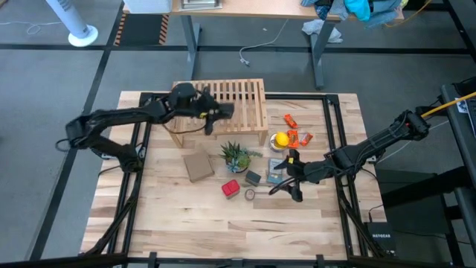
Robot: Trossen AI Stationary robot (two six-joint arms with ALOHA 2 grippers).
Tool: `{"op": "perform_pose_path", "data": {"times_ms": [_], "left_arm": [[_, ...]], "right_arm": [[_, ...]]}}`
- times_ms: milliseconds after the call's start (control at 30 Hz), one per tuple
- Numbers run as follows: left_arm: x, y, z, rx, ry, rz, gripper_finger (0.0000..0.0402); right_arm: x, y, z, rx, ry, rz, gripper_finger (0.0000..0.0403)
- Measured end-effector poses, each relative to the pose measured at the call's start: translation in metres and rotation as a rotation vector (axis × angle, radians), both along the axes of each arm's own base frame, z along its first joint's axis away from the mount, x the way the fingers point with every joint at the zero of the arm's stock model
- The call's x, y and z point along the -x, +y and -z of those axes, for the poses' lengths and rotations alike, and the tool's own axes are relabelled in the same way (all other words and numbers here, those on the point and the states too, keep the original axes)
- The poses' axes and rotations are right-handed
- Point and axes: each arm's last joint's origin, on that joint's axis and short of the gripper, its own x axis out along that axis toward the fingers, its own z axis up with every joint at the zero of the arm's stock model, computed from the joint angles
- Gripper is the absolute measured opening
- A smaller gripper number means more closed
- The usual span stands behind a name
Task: Shelf spices
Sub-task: Remove the green seasoning can from the shelf
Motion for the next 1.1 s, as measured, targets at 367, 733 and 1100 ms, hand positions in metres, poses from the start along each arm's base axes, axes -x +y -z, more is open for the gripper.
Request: {"op": "perform_pose_path", "data": {"times_ms": [367,733,1100], "left_arm": [[0.05,-0.084,-0.039,-0.008,0.123,-0.008,0.0107],[0.063,-0.147,-0.02,0.074,0.241,-0.053,0.0107],[0.058,-0.198,0.037,0.197,0.127,-0.068,0.0107]], "right_arm": [[0.001,-0.008,0.0,0.276,-0.028,0.142,0.0347],[0.019,-0.019,0.007,0.379,0.089,0.2,0.0347],[0.072,-0.044,0.018,0.227,-0.114,0.286,0.0347]]}}
